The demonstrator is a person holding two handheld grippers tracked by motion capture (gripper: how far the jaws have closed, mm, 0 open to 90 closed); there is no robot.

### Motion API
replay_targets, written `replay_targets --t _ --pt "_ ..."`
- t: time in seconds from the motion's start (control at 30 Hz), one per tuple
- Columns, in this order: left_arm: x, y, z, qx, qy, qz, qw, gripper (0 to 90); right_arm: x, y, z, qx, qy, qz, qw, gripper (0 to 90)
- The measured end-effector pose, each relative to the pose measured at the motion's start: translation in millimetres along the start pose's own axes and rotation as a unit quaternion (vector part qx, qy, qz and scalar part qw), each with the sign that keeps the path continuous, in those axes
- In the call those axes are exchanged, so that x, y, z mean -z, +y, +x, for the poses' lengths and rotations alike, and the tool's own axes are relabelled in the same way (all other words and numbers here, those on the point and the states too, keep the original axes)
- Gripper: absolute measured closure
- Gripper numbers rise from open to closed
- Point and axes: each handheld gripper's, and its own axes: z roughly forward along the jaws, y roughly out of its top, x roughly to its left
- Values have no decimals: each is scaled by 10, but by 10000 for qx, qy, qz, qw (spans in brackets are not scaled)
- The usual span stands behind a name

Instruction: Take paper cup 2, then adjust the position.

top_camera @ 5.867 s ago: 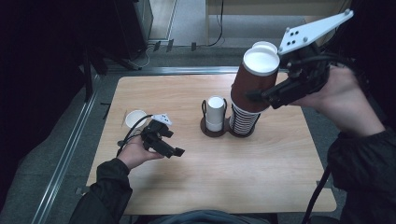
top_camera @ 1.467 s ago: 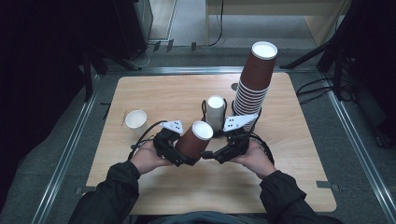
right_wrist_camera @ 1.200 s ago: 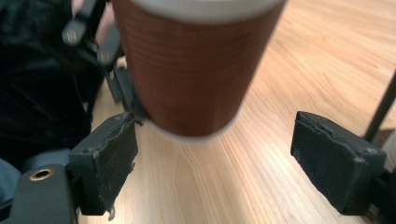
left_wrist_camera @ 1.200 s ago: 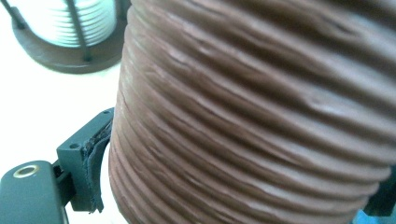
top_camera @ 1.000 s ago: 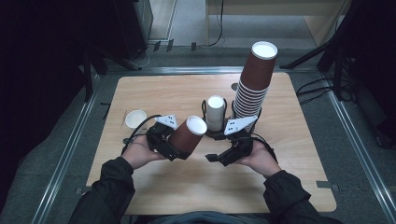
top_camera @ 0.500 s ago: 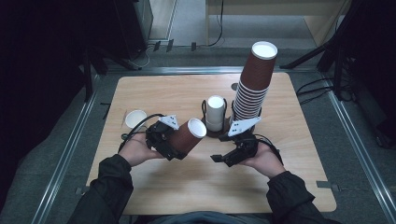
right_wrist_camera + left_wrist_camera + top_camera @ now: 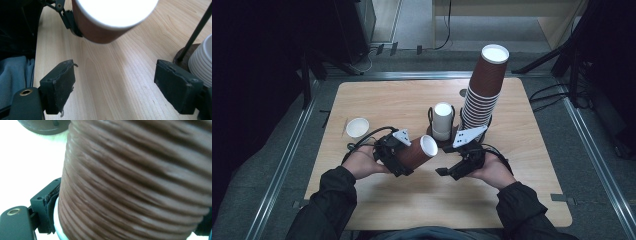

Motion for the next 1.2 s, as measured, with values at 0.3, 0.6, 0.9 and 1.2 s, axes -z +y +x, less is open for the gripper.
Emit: replay_targets --t 0.3,0.6,0.9,1.2 --pt "-115 42 -65 -169 -92 267 9995 80 -12 30 31 52 139 -16 9999 166" --pt "-241 83 -130 -228 -287 440 9984 78 -38 74 47 108 269 -41 9996 151" --pt "-324 149 -217 -392 -407 556 9968 78 -117 90 88 149 417 78 9990 147" --pt "-372 173 -253 -421 -481 596 9962 77 -195 81 115 329 425 352 9979 201"
